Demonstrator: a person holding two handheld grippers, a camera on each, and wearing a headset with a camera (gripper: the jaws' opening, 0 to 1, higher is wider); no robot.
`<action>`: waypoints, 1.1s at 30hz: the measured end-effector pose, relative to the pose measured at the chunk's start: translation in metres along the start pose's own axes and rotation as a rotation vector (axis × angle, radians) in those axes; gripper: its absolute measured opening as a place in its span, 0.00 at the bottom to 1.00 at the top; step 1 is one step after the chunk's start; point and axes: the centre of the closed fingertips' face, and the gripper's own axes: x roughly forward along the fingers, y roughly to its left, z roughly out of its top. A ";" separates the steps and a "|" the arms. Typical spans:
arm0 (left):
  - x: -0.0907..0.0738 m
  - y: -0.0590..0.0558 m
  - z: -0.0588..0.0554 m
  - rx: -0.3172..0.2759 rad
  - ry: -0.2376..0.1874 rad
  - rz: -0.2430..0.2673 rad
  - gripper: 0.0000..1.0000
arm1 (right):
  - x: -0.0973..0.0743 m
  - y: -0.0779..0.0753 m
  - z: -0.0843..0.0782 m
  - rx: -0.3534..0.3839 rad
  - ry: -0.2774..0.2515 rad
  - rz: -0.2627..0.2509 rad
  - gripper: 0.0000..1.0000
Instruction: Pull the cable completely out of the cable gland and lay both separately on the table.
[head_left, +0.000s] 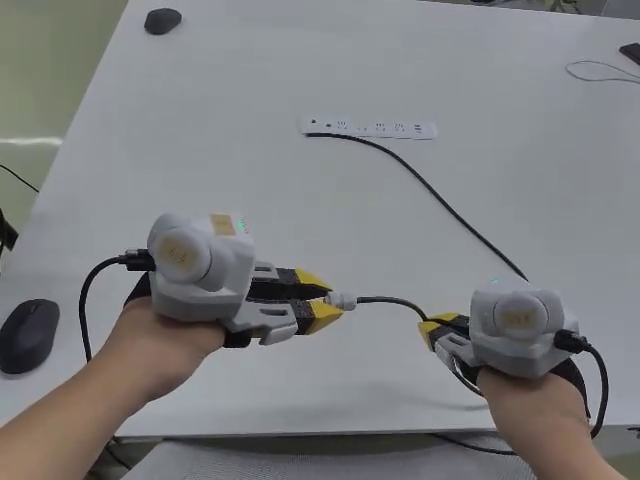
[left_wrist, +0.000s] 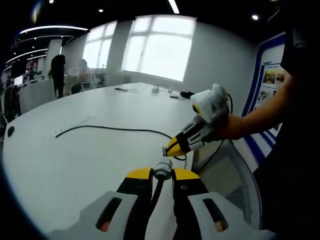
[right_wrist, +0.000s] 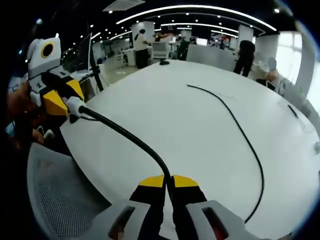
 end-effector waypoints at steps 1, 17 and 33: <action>0.000 0.001 -0.001 -0.003 -0.001 0.000 0.15 | 0.000 0.000 0.000 -0.009 -0.003 -0.001 0.00; -0.007 0.007 0.002 -0.024 -0.007 0.009 0.15 | -0.011 0.002 0.010 -0.079 -0.044 0.009 0.01; -0.008 0.006 -0.001 -0.035 0.000 -0.001 0.15 | -0.026 0.050 0.050 -0.370 -0.083 0.094 0.16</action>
